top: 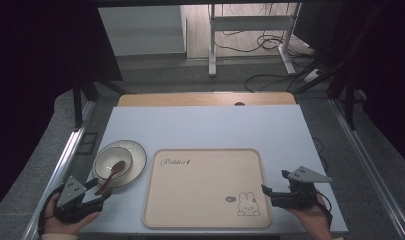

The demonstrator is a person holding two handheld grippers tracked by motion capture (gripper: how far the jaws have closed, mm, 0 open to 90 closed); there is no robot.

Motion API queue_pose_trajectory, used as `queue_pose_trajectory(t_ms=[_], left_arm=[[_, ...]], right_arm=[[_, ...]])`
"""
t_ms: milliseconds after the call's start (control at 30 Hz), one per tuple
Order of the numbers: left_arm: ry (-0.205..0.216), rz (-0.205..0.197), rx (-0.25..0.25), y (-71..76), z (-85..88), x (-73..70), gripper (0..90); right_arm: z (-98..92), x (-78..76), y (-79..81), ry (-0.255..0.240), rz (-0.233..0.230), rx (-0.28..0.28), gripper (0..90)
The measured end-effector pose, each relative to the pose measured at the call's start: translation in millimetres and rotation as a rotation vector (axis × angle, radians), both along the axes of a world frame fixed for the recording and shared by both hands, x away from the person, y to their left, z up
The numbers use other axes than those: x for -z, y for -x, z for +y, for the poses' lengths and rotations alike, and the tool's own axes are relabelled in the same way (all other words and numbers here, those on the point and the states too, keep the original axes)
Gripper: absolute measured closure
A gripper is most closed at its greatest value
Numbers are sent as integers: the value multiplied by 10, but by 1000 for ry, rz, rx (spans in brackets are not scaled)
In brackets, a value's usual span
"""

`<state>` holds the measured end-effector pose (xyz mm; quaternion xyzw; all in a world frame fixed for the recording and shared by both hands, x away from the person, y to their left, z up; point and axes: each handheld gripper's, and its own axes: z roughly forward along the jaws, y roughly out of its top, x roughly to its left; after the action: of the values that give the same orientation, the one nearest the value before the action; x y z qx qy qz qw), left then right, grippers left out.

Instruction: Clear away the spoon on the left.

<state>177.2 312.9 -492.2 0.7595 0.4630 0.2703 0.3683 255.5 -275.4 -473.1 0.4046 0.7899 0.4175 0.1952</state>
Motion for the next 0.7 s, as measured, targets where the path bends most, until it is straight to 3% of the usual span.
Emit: queue_pose_trajectory(t_ms=[300,700], left_arm=[[-18,-1,-1,1,2,18,590],[-36,-33,-5,14,-28,1,671]], right_arm=[[-1,-1,0,0,-1,1,119],[3,-1,2,3,-1,1,119]])
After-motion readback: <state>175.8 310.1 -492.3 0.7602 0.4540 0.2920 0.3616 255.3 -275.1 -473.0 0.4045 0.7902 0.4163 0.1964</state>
